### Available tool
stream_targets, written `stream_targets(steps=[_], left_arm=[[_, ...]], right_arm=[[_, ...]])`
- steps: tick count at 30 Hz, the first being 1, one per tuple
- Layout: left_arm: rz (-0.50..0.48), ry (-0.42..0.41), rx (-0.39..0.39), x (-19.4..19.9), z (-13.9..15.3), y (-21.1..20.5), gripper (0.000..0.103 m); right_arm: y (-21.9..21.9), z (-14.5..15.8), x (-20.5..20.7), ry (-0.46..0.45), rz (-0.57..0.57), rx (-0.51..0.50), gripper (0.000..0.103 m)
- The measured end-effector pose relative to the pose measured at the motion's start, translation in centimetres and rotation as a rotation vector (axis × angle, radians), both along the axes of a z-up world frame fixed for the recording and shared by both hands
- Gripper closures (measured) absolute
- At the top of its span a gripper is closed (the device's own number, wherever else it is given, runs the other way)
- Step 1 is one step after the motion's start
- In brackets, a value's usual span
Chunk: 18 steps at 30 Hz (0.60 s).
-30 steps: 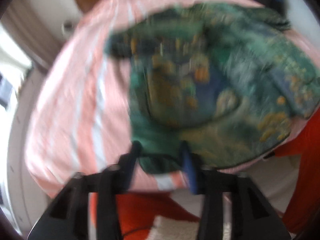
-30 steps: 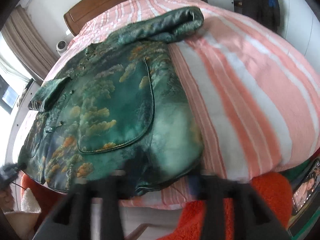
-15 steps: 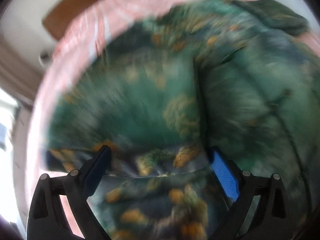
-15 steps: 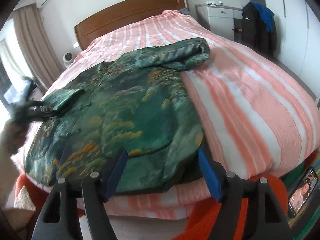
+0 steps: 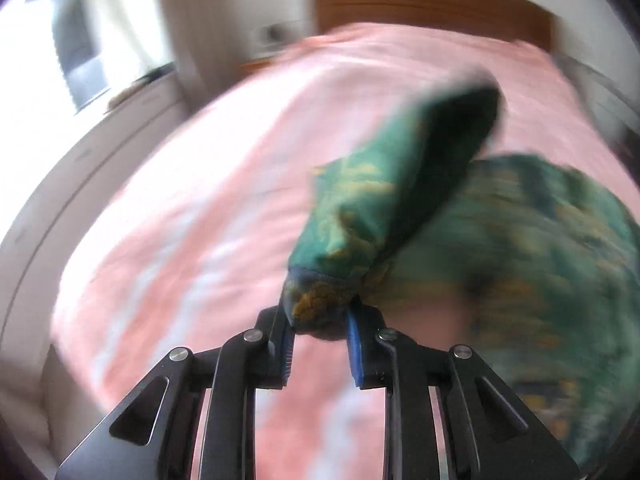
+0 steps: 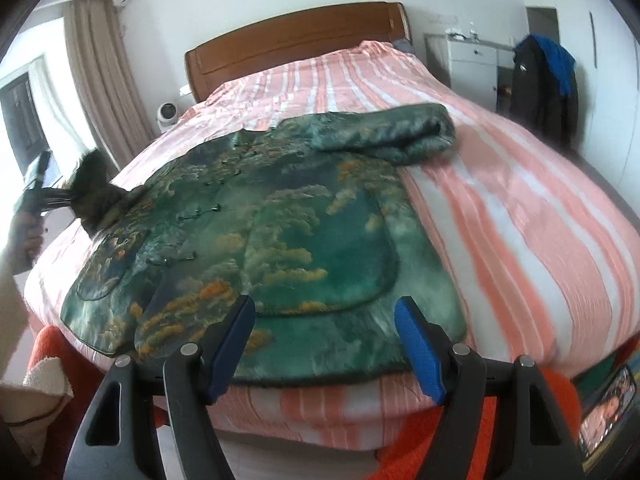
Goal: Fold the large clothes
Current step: 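Grasp a jacket sleeve cuff with the left tool and fold it across the body, then grasp the other sleeve cuff with the right tool and fold it across the body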
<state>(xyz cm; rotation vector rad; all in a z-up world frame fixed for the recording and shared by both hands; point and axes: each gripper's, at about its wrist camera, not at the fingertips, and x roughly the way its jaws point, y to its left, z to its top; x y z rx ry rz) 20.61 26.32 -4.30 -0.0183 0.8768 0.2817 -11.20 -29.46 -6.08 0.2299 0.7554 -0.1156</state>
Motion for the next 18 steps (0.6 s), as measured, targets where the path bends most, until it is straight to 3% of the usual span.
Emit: stream_targets(steps=[2, 5, 8, 9, 11, 13, 18], left_arm=[[0.114, 0.042, -0.039, -0.4, -2.1, 5.1, 0.082], [0.193, 0.106, -0.094, -0.5, -5.9, 9.0, 0.080], [0.247, 0.152, -0.177, -0.8, -9.1, 10.1, 0.065], [0.276, 0.153, -0.160, -0.9, -9.3, 10.0, 0.063], [0.312, 0.132, -0.129, -1.3, -9.4, 9.0, 0.040], [0.331, 0.109, -0.122, -2.2, -8.4, 8.6, 0.028], [0.326, 0.026, -0.150, -5.2, -5.7, 7.5, 0.023]], right_arm=[[1.0, -0.2, 0.9, 0.005, 0.028, -0.001, 0.031], [2.4, -0.5, 1.7, 0.007, 0.067, 0.007, 0.031], [3.9, -0.8, 1.9, 0.011, 0.107, 0.000, 0.031], [4.3, -0.8, 1.8, 0.013, 0.117, -0.006, 0.031], [4.7, -0.8, 1.4, 0.017, 0.132, -0.025, 0.031], [4.6, -0.9, 1.1, 0.016, 0.138, -0.036, 0.031], [3.9, -1.1, 0.9, 0.015, 0.125, -0.035, 0.031]])
